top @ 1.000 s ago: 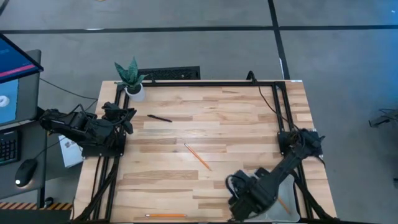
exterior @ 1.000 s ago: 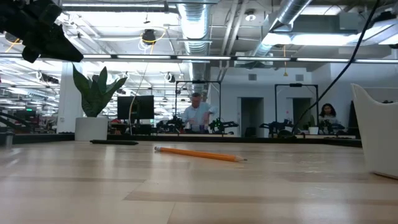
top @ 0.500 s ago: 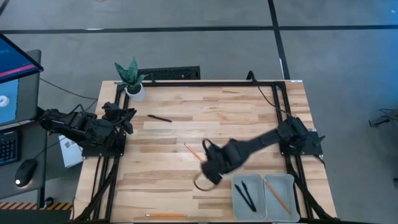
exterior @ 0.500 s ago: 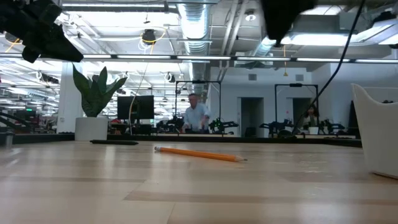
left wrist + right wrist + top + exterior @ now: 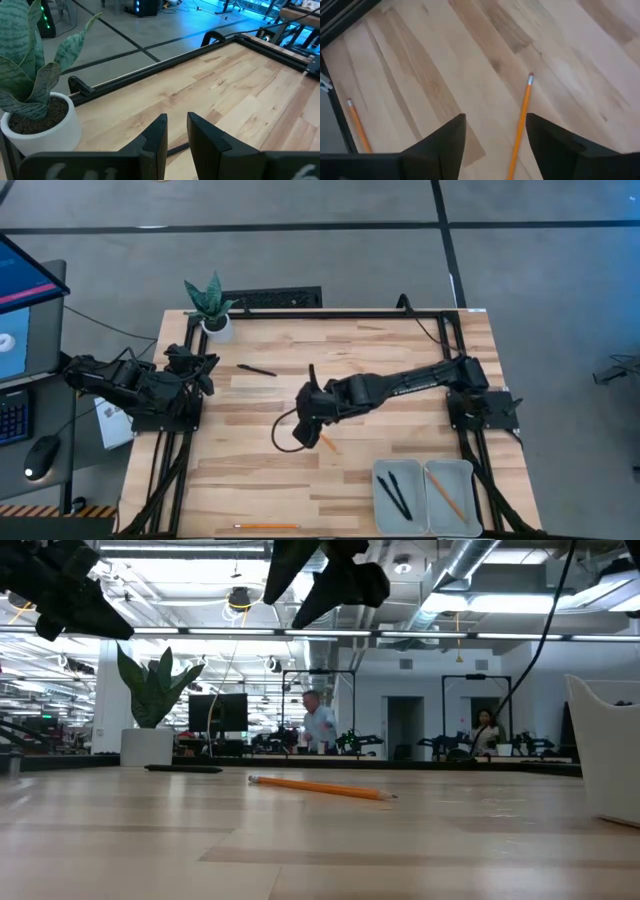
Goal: Sort pens & pencils
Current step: Put the center orange pencil into the bottom right gray bin
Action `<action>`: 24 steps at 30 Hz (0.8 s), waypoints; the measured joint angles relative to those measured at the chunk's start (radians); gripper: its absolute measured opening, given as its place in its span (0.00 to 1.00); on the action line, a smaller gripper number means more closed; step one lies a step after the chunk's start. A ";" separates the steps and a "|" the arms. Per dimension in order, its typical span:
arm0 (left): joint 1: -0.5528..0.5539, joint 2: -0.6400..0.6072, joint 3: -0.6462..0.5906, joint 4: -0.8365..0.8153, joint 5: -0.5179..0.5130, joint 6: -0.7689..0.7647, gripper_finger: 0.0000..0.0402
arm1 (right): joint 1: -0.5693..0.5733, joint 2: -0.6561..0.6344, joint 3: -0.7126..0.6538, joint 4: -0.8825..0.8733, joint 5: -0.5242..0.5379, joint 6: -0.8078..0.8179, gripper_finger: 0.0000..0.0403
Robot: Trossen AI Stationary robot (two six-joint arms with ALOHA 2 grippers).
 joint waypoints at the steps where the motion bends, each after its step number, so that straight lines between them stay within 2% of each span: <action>1: 0.000 0.000 0.000 0.000 0.000 0.000 0.16 | -0.002 0.000 -0.003 0.004 0.000 -0.011 0.58; 5: 0.000 0.000 0.000 0.000 0.001 0.000 0.16 | -0.005 0.000 -0.037 0.010 0.027 -0.006 0.58; 10: 0.000 0.000 0.000 0.000 0.001 0.000 0.16 | -0.006 0.000 -0.091 0.017 0.053 0.083 0.56; 16: 0.000 0.000 0.000 0.000 0.001 0.000 0.16 | 0.001 0.002 -0.173 0.073 0.049 0.165 0.56; 24: 0.000 0.000 0.000 0.000 0.001 0.000 0.16 | 0.031 0.000 -0.291 0.219 0.041 0.177 0.56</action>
